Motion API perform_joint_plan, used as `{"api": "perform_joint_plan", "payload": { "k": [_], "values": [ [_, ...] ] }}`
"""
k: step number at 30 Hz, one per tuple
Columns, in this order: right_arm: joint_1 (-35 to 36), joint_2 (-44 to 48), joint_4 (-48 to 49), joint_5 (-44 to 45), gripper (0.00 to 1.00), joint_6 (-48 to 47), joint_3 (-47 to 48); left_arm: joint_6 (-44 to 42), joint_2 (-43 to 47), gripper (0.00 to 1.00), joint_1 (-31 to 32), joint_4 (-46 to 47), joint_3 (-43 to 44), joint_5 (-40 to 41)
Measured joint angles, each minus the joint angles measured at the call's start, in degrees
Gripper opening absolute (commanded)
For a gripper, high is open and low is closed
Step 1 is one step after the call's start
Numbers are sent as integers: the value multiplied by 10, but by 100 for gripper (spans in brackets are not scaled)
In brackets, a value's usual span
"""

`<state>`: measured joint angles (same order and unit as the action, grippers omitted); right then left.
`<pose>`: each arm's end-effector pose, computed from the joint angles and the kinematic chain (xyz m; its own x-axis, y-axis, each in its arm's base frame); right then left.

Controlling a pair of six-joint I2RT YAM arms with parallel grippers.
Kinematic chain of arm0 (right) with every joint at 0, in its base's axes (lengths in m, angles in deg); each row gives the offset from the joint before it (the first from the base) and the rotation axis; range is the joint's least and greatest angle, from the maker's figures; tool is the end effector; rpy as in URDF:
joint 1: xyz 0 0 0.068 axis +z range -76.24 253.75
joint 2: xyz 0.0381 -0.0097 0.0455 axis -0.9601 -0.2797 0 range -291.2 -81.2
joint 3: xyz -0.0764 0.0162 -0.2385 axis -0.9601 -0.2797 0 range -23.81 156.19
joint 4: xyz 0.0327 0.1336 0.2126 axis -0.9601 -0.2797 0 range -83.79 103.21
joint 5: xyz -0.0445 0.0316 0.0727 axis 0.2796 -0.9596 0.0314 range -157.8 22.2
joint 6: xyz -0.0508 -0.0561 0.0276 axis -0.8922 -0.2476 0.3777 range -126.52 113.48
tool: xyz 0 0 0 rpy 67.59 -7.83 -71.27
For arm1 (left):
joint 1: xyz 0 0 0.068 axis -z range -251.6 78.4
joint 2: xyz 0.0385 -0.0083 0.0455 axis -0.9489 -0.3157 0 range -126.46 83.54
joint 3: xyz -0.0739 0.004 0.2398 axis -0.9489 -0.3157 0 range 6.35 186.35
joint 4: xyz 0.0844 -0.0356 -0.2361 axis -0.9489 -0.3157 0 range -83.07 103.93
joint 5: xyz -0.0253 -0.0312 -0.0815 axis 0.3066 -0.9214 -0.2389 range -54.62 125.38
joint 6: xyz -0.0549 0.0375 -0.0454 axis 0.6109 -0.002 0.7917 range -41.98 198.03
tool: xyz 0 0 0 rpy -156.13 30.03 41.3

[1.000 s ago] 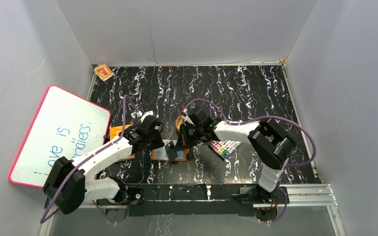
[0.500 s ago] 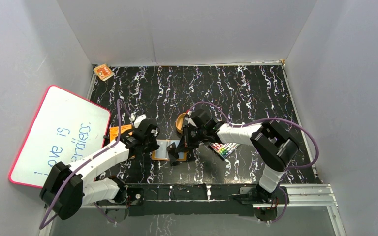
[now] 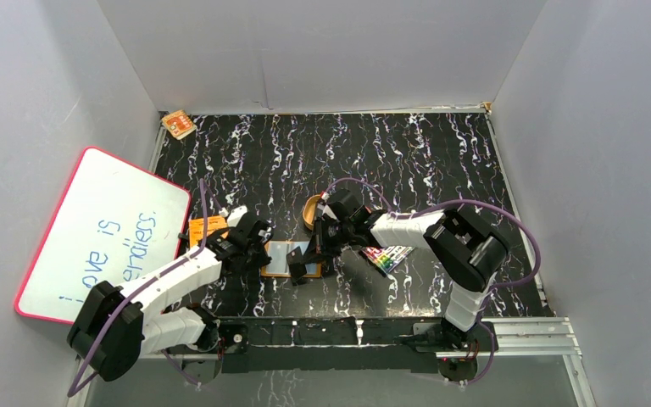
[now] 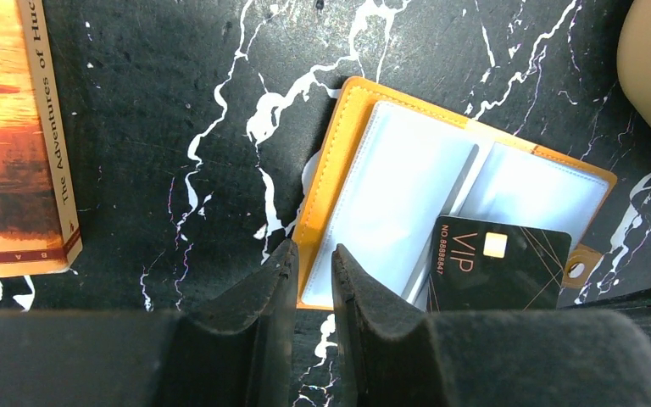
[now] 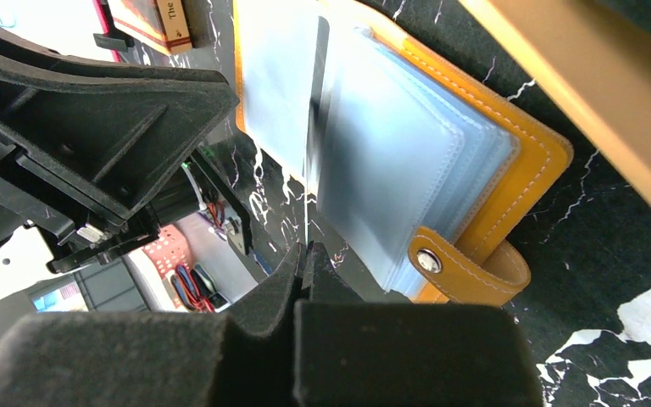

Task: Put the credit cards into the card holder
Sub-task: Insert the credit card into the card holder.

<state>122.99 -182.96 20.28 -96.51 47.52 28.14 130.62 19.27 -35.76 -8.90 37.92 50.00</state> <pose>0.2141 0.2995 0.1164 -0.9844 -0.0546 -0.1673 -0.1666 0.5954 0.7859 0.1938 -0.1182 0.1373 -0.7640 -0.3964 -0.5090 -0.2572 0.9107 -0.3232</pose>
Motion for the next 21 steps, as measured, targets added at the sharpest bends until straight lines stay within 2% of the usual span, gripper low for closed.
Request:
{"api": "perform_joint_plan", "payload": {
  "k": [21],
  "values": [
    [-4, -25, 18, 1, 0, 18, -2, 15, 0, 19, 0, -5, -19, 4]
  ]
}}
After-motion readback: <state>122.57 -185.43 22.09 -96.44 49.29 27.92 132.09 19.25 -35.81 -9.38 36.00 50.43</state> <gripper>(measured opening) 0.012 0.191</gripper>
